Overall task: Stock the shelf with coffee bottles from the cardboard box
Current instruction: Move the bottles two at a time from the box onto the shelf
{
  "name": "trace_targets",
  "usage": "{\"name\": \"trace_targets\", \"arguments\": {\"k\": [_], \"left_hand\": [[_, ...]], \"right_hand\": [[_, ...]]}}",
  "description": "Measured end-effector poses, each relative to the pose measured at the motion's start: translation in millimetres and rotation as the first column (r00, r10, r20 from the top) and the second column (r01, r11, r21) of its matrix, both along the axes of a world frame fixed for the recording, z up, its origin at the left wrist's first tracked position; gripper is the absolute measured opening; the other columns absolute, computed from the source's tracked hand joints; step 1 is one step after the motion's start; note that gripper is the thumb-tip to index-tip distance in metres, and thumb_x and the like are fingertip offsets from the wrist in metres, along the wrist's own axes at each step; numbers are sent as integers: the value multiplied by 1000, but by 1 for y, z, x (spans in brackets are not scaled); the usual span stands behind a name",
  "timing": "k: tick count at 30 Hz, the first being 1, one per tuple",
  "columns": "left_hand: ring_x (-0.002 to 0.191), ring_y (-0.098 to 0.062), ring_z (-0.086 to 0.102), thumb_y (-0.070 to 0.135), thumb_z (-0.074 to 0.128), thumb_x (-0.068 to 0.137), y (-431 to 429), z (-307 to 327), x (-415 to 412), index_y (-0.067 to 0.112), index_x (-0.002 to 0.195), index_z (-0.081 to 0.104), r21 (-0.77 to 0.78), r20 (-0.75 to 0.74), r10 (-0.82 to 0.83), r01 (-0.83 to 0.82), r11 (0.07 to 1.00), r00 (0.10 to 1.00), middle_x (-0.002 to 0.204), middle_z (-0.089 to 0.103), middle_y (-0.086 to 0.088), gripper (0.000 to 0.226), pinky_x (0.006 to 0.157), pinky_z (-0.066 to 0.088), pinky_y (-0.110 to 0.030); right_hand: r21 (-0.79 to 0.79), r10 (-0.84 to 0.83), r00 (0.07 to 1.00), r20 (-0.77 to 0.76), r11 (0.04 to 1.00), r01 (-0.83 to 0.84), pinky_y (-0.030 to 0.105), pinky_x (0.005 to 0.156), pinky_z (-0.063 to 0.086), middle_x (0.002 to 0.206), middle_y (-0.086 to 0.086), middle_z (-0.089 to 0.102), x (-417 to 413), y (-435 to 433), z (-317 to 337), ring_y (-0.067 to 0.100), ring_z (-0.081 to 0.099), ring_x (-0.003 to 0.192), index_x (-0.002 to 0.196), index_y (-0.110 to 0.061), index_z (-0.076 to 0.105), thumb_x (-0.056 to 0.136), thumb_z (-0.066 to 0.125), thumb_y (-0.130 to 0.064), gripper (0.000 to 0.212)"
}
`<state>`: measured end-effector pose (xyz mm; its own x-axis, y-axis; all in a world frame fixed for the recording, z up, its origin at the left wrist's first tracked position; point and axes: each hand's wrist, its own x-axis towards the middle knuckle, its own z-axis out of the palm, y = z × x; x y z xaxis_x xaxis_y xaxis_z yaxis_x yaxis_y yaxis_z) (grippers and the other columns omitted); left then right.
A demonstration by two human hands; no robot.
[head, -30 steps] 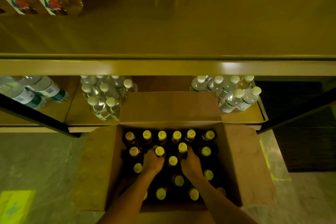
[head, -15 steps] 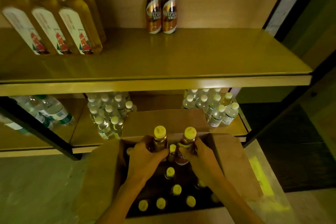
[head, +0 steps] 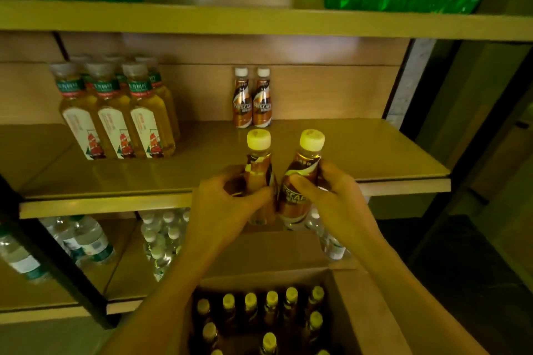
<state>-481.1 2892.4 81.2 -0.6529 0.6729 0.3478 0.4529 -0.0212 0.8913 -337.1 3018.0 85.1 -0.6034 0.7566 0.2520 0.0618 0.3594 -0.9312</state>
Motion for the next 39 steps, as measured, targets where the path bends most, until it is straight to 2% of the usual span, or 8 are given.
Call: {"name": "trace_targets", "arguments": {"k": [5,16,20,24,29,33,36,39], "left_hand": [[77,10,67,35,82,71,34,24,-25,39,95,73,-34,-28,44,-45,998,999,82,73,23,26,63,49,-11],[70,12,64,35,78,77,74,7,-67,41,81,65,-34,-12,130,-130,991,991,74,68,30,15,47,43,-2],[81,16,58,41,78,76,72,-1,-69,47,112,59,-76,-38,89,-91,993,995,91,64,33,41,59,41,-5],[91,6,62,31,79,77,69,-13,-73,35,130,56,-143,-108,34,-49,989,994,101,67,23,57,69,44,-10],[82,6,56,31,86,70,80,-16,-75,25,128,59,-144,-163,153,-177,974,975,100,67,16,64,63,37,-4],[74,3,52,36,87,68,94,-18,-81,24,121,62,-169,-162,221,-248,954,962,88,61,22,60,58,35,-11],[75,-3,59,39,86,68,107,-17,-93,22,113,64,-205,-178,219,-254,945,959,83,63,19,53,60,46,-20],[78,-15,67,39,85,68,124,-14,-108,17,107,66,-239,-183,236,-276,931,954,91,72,4,48,59,50,-28]], "right_hand": [[11,32,999,-17,999,-31,36,91,55,108,-11,73,-33,30,25,6,68,102,118,-24,64,90,69,-27,29],[-36,56,998,38,998,-54,13,72,44,95,-30,66,-92,66,14,-10,61,93,108,-45,58,89,68,-37,22],[-47,49,997,62,998,-46,17,77,46,104,-30,60,-91,67,5,-5,58,101,127,-41,49,87,68,-46,44],[37,-40,986,159,999,34,2,55,40,87,-40,54,-83,61,-13,-25,57,79,120,-46,42,84,72,-44,47],[146,-106,978,181,986,80,8,71,36,121,-12,63,-94,61,-27,3,57,104,138,-28,43,86,73,-34,61],[156,-113,972,205,984,81,32,94,48,127,-3,62,-108,74,-23,20,59,117,140,-25,42,89,71,-29,59],[156,-111,976,185,984,83,4,64,46,118,-5,64,-123,88,-20,-4,61,81,139,-23,45,89,71,-24,56],[144,-90,976,198,988,62,2,41,40,116,-3,65,-141,104,-18,-7,55,61,139,-21,45,90,70,-23,55]]}}
